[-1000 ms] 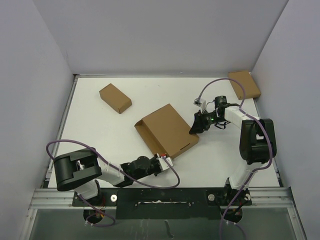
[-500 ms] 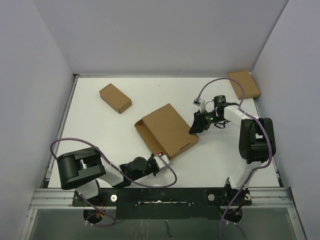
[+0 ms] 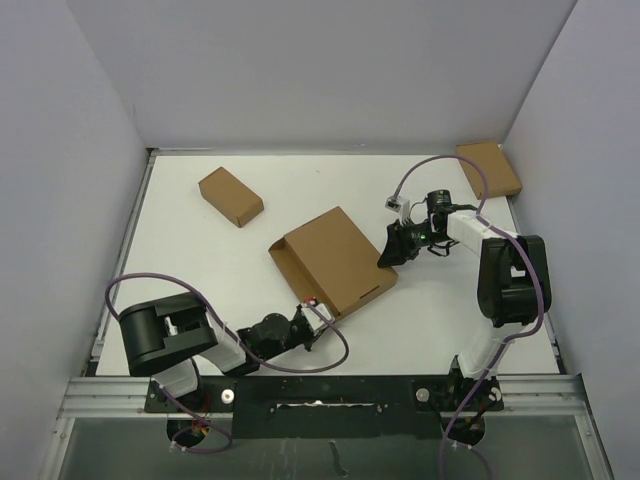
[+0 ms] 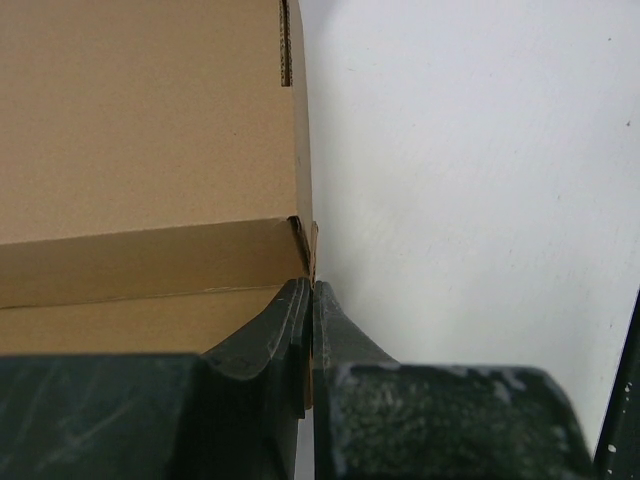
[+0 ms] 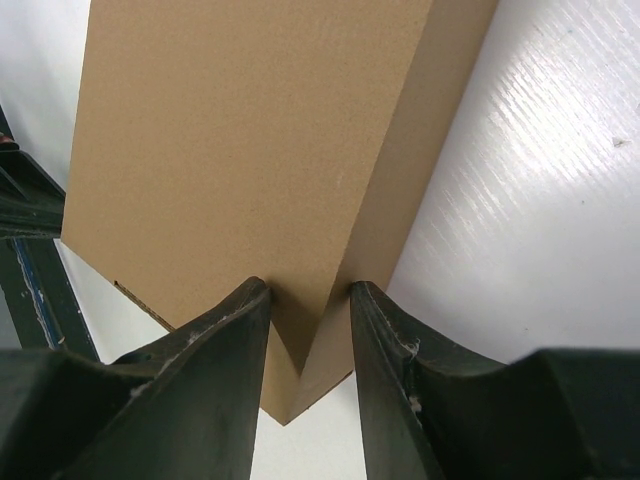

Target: Fold the paper box

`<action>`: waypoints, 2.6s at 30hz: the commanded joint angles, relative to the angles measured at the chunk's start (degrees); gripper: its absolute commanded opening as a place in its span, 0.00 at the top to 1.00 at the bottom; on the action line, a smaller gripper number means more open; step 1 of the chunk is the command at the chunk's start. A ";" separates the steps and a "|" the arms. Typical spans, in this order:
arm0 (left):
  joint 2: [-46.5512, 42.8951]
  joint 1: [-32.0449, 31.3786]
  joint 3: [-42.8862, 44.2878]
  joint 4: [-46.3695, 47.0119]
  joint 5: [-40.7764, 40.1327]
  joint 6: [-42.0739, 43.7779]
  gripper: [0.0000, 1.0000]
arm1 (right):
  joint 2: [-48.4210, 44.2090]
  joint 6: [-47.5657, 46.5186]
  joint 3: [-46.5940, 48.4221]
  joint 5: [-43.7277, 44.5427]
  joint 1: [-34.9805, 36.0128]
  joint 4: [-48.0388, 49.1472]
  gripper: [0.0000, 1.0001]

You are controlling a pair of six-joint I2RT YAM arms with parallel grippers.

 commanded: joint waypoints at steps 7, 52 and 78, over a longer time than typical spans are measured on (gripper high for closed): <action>2.38 1.76 -1.22 2.12 0.12 -4.53 1.00 | 1.75 -1.52 1.45 5.40 0.10 1.80 0.63; 0.64 3.26 1.20 -1.30 1.33 -7.96 1.00 | 2.60 -1.56 1.89 5.61 0.76 1.27 0.64; -15.02 7.85 22.47 -54.95 2.87 -21.62 0.59 | 2.61 -1.72 1.98 5.48 0.93 1.10 0.63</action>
